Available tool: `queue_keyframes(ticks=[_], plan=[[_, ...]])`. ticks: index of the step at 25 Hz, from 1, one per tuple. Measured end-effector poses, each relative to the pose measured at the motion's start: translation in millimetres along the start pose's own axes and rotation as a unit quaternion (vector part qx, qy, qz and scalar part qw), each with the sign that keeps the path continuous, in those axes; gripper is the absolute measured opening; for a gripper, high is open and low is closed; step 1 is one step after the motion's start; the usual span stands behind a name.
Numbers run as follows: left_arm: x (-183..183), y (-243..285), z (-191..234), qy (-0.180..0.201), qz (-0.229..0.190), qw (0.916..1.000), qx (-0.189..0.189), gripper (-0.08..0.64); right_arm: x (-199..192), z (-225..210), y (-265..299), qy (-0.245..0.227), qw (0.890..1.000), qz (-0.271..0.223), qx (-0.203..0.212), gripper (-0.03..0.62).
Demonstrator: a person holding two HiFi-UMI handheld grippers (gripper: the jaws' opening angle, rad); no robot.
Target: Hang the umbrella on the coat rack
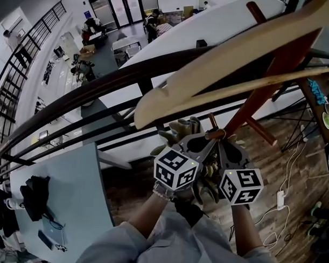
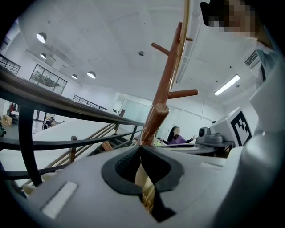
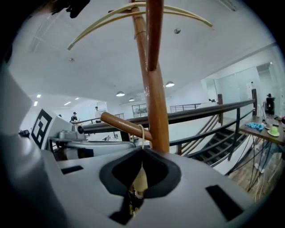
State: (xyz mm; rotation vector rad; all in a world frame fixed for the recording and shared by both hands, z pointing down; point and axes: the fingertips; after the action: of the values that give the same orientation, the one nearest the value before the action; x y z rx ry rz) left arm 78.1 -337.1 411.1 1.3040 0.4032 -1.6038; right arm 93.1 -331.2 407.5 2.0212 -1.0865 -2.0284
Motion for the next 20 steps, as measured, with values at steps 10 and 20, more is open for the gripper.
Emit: queue_keyframes(ticks=[10,20], plan=[[-5,14,0,0.003,0.013,0.9999,0.001,0.008,-6,-11,6,-0.012,1.000,0.001,-0.004,0.005],[-8,18,-1,0.013,0.017,0.9997,0.006,0.008,-10,-13,6,-0.018,1.000,-0.008,0.003,0.005]])
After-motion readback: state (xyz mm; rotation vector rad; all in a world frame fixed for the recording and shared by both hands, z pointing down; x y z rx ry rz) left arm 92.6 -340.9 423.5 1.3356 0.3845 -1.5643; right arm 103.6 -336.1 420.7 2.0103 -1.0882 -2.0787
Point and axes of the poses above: the fingertips, and each gripper's own axes: y forward along the fingers, z to its left, x out of its top, and after that the axes turned 12 degrees about z, right-handed
